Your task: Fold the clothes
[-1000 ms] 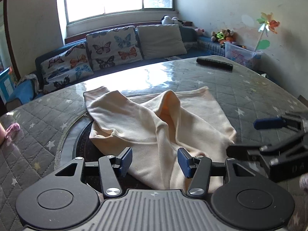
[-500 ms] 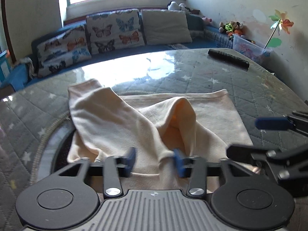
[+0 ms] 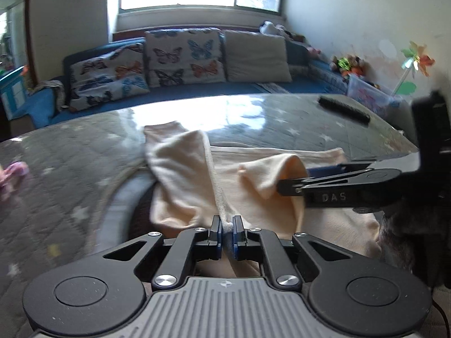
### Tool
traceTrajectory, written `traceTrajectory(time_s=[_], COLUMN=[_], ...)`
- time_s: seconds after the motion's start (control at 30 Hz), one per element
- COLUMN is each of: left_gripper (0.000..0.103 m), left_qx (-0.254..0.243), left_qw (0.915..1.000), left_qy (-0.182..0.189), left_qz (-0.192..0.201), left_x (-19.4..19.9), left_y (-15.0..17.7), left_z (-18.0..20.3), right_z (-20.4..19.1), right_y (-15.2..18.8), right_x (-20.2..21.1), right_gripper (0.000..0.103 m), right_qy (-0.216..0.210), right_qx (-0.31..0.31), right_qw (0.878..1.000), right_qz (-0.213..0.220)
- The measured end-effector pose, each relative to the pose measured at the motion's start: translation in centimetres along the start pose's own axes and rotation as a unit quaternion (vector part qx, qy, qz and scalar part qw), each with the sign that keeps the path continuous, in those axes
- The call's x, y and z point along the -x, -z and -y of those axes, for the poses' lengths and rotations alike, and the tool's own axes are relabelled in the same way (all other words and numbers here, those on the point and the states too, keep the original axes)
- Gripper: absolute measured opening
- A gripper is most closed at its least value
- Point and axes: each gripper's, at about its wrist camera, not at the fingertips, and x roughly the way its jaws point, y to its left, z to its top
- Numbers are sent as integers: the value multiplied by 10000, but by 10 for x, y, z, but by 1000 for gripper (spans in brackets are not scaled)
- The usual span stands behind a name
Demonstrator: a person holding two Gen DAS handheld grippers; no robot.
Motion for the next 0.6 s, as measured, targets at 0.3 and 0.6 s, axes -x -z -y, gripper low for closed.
traceTrajectory(time_s=[0.3,0.6], left_gripper=[7,7], left_qx=[543,850], left_qw=[9979,9957], left_qy=[-334,-368], left_qz=[112,-17], left_x=[54,86], left_y=[37,79], left_z=[-40,-46], right_z=[10,10], right_y=[14,22], right_x=[41,75], right_gripper=[5,8], right_qy=[159,155], right_qx=[-184,-192], right_qw=[9991,9985], right_qz=[342,491])
